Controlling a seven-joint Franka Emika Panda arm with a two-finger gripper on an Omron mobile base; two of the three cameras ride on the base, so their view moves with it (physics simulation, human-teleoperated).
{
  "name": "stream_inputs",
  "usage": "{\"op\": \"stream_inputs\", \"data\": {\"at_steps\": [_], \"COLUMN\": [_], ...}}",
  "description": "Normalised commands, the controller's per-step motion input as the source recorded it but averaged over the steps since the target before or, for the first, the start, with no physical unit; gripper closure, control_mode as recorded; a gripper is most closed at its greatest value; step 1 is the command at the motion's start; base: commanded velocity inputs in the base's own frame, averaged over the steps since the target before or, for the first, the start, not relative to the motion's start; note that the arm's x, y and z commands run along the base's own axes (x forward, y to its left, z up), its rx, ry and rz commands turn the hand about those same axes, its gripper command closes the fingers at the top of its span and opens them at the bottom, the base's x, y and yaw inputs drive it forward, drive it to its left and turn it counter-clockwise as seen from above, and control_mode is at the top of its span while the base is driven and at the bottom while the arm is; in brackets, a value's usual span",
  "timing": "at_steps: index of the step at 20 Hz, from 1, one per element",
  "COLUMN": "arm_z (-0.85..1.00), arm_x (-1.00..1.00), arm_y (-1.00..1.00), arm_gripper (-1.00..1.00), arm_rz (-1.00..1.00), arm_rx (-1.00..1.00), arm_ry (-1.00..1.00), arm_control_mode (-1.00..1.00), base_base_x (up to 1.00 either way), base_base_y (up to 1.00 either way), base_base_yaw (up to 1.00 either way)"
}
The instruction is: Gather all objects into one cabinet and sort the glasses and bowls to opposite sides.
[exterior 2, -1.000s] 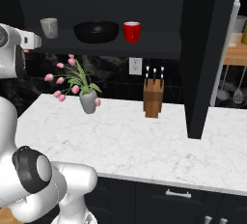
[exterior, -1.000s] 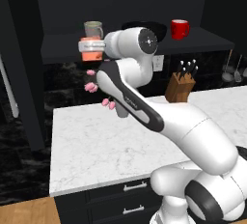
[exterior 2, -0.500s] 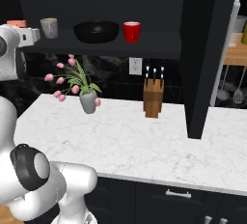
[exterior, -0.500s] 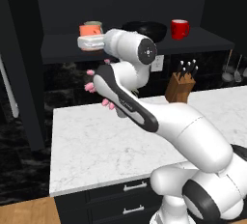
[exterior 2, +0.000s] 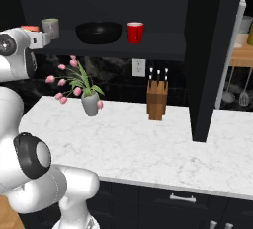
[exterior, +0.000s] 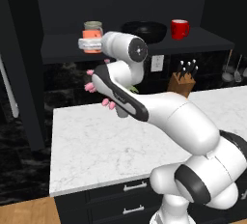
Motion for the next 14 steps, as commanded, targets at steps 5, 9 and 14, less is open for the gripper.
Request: {"op": "stream_inputs", "data": {"at_steps": [5, 9, 14], "arm_z": [-0.26, -0.36, -0.17], "arm_x": [0.06, 0.0, 0.0], "arm_y": [0.0, 0.0, 0.0], "arm_gripper": [1.0, 1.0, 1.0], "arm_rz": [-0.05, -0.02, 0.0], "arm_rx": [-0.01, -0.02, -0.01], "arm_ry": [0.19, 0.08, 0.11], "arm_control_mode": [-1.0, -1.0, -1.0], "base_base_x": [0.0, 0.0, 0.0], "base_base_y": [0.0, 0.0, 0.0], "base_base_yaw": [0.0, 0.0, 0.0]}}
